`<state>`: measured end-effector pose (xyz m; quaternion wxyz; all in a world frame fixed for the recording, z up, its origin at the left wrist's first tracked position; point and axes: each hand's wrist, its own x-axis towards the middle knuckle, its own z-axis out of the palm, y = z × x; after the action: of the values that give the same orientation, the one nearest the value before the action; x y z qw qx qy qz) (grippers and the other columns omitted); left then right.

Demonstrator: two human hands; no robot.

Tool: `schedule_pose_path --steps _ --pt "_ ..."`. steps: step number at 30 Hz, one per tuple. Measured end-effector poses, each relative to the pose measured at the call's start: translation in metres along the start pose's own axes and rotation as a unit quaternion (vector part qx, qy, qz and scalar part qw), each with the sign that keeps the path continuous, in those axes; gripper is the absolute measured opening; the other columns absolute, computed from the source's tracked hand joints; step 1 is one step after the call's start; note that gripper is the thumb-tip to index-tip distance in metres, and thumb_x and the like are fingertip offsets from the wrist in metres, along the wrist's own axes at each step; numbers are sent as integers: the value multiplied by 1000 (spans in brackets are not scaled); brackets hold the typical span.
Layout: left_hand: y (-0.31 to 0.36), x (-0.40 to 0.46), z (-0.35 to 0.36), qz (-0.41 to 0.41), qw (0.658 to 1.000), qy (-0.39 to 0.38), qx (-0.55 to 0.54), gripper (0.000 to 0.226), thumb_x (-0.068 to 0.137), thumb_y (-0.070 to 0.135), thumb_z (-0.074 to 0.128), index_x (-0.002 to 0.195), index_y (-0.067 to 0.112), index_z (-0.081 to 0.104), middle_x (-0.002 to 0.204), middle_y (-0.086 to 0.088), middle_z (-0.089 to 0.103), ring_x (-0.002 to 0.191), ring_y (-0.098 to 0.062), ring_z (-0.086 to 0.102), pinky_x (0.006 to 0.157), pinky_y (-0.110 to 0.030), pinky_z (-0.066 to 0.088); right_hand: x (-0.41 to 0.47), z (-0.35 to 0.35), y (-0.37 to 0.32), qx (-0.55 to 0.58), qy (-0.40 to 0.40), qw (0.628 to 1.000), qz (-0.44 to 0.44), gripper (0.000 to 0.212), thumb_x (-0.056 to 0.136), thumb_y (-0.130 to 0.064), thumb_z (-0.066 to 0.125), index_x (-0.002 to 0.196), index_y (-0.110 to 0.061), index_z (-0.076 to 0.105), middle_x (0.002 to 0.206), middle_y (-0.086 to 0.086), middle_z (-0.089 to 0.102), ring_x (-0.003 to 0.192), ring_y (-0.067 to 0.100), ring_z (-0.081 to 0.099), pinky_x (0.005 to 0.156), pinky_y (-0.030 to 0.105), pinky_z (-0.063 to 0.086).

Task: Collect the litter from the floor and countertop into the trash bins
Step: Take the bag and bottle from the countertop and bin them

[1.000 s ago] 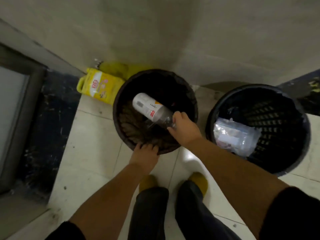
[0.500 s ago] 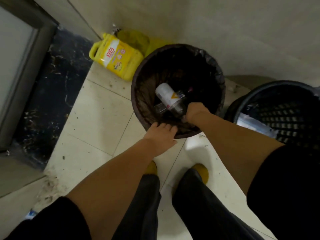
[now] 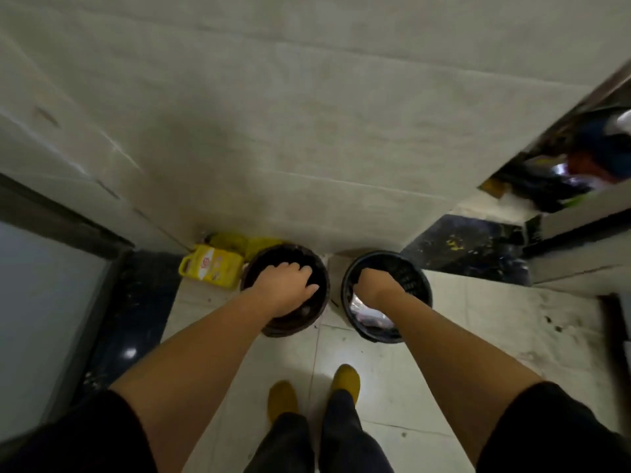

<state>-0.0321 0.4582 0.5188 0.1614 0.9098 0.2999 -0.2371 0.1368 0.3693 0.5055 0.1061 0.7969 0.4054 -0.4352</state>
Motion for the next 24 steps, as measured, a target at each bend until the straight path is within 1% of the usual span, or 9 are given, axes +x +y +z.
schedule_pose_path --steps 2,4,6,8,12,16,19,21,24 --pt "25 -17 -33 36 999 32 2 43 98 44 33 124 14 48 121 -14 58 111 -34 54 79 -42 45 -46 -13 13 55 52 997 21 27 96 -19 43 105 -1 61 106 20 65 99 37 60 72 34 42" --pt "53 -31 -58 81 996 46 2 43 98 43 34 122 12 51 119 -14 60 108 -33 56 81 -41 46 -89 -19 29 108 104 988 43 30 94 -21 45 105 2 62 109 23 66 99 37 60 77 35 46" --pt "83 -40 -74 124 991 44 8 42 98 43 33 119 11 52 120 -15 60 109 -33 56 85 -42 46 -129 -18 49 147 143 976 69 33 93 -22 46 109 2 61 113 24 66 105 38 59 86 38 48" --pt "117 -44 -84 163 985 44 32 41 98 44 34 117 11 52 120 -15 60 111 -35 56 86 -43 46 -165 -11 76 182 172 963 102 34 93 -22 45 115 1 59 119 24 63 111 38 57 92 38 46" --pt "200 -49 -93 234 969 37 69 41 98 44 34 115 12 53 119 -15 60 110 -35 56 86 -44 47 -235 16 142 255 226 922 182 35 94 -26 41 119 -5 54 126 19 59 114 35 55 93 37 45" --pt "309 -60 -87 330 939 21 98 39 97 45 33 112 14 52 116 -13 61 106 -32 58 83 -43 48 -307 63 224 303 253 881 259 32 94 -27 39 113 -6 55 122 18 60 109 33 57 85 34 45" --pt "403 -82 -70 394 913 7 104 41 97 45 32 120 18 52 120 -8 61 106 -26 59 82 -37 46 -366 110 290 332 264 849 315 32 94 -29 37 111 -7 54 119 18 61 106 32 57 76 32 40" --pt "468 -102 -54 426 897 -6 115 42 98 45 32 123 17 52 122 -7 61 107 -25 60 84 -36 46 -408 145 332 350 269 825 352 34 95 -29 37 112 -6 54 121 19 61 108 32 57 81 34 44" --pt "566 -142 -22 465 875 -18 136 45 98 45 31 120 13 53 121 -13 63 108 -30 59 89 -39 48 -473 197 393 373 278 789 402 36 95 -30 37 116 -7 54 124 17 60 112 32 57 89 35 45"
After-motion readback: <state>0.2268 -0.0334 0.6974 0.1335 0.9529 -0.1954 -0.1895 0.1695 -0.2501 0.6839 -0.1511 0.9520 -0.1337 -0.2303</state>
